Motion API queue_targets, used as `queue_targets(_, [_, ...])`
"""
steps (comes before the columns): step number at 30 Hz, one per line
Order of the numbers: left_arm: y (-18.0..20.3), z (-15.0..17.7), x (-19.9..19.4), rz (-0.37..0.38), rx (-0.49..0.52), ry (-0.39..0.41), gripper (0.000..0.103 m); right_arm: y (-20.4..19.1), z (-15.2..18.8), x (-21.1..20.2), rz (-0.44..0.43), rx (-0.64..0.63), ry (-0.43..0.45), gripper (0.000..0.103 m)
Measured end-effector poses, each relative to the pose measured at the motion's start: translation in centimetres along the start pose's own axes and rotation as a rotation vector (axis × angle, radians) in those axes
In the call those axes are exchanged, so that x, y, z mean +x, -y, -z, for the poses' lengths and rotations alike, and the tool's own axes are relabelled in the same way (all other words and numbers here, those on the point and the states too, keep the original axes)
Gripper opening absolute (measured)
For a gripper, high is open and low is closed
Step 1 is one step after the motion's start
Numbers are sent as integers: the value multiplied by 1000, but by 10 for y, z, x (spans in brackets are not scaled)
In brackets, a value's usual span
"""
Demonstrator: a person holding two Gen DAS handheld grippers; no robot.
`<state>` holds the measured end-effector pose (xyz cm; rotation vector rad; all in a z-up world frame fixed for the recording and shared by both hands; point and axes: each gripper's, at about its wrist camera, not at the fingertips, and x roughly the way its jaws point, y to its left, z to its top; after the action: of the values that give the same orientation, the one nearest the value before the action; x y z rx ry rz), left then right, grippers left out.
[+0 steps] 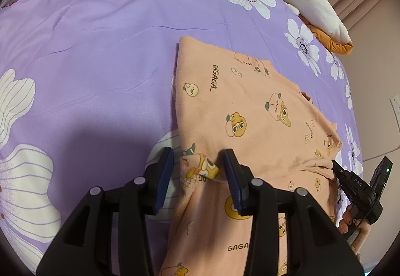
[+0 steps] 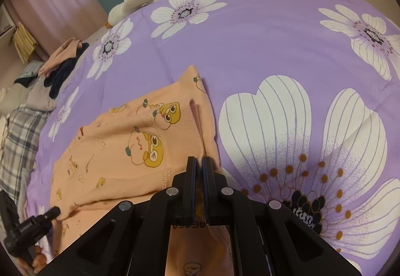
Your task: Fold small clothes
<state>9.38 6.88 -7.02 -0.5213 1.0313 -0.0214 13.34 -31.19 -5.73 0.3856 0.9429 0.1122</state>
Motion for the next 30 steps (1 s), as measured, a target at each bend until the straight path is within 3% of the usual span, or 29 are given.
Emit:
queue_targets(7, [0, 0, 1, 7, 3, 1, 46, 1, 0, 1, 0, -3, -2, 4])
queue_targets(21, [7, -1, 2, 23, 19, -4, 61, 1, 1, 0, 5, -14, 1, 4])
queue_targets(26, [18, 11, -9, -10, 62, 4, 64, -6, 2, -4, 37, -30, 21, 4])
queue_targets(30, [27, 19, -22, -29, 100, 19, 77, -17, 4, -16, 82, -80, 35, 6])
